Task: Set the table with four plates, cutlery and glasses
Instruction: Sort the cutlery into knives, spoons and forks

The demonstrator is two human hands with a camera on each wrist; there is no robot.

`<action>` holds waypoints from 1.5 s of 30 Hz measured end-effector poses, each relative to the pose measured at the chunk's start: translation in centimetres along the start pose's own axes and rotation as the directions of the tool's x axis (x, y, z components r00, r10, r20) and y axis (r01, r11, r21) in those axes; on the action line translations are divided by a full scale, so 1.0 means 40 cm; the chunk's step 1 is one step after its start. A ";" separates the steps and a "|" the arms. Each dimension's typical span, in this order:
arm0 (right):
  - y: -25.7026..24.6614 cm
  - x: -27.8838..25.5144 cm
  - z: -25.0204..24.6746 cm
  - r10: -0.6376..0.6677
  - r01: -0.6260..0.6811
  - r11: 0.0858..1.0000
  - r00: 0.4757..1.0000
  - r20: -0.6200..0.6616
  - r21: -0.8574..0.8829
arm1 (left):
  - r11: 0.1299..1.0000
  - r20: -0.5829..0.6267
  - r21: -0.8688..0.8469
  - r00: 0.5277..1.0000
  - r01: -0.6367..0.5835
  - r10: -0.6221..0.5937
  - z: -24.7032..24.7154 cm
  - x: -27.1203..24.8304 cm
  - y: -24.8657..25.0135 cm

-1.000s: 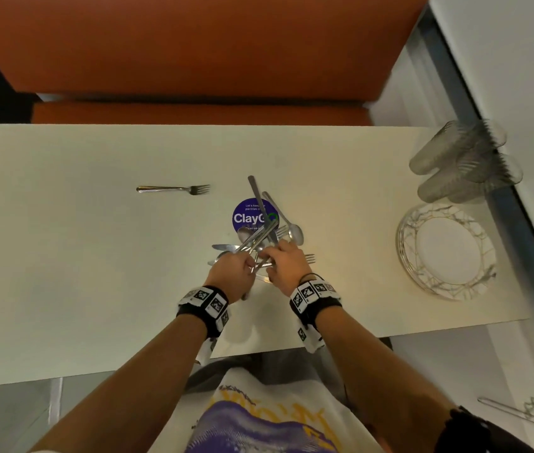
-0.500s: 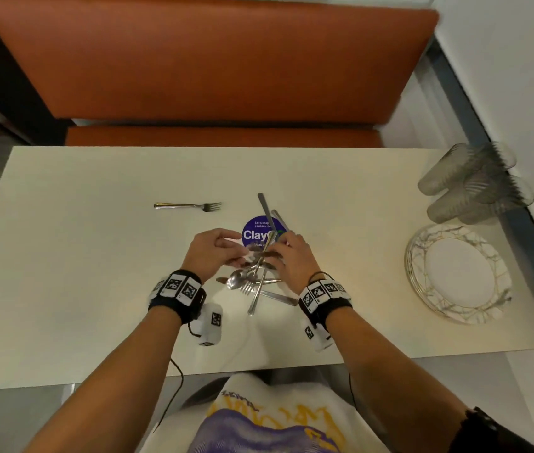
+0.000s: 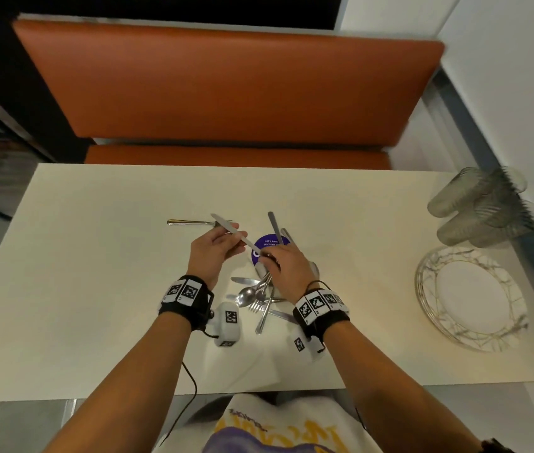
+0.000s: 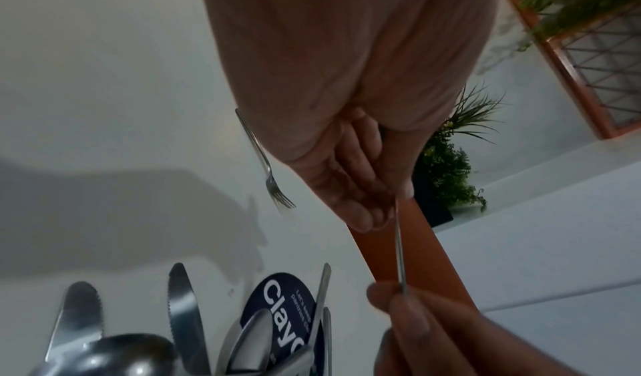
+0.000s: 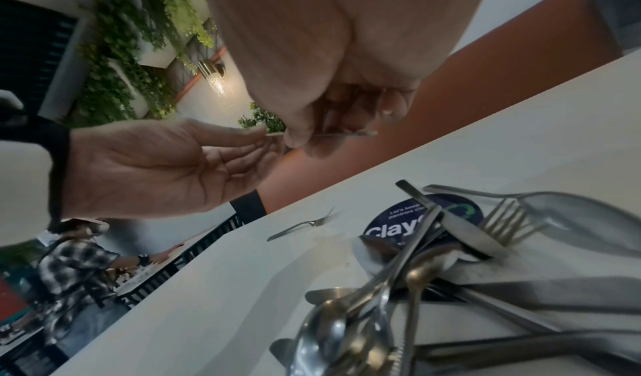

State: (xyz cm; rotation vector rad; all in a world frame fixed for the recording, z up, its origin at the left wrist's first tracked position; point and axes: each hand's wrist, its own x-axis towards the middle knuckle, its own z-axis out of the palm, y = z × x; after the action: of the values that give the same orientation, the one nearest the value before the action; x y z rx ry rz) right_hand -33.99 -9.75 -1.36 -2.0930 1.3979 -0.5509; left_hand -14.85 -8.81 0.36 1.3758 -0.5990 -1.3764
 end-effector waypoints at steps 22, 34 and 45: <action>0.133 0.093 -0.034 0.235 -0.231 0.972 0.967 0.103 -0.046 | 0.960 -0.238 0.011 0.933 0.281 -0.270 0.034 0.105 -0.061; 0.203 0.117 0.025 0.465 -0.296 0.816 0.847 0.258 -0.496 | 0.956 -0.188 0.116 0.951 0.269 -0.245 0.046 0.111 -0.086; 0.200 0.136 -0.029 0.584 -0.515 0.808 0.764 0.275 -0.286 | 0.951 -0.121 0.189 0.967 0.245 -0.225 0.047 0.120 -0.063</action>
State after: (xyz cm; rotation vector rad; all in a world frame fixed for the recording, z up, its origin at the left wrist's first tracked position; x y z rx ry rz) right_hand -38.27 -17.46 -5.49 -1.6653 1.7885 0.2075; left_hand -16.36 -12.87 -3.41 1.7150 -0.5338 -1.4560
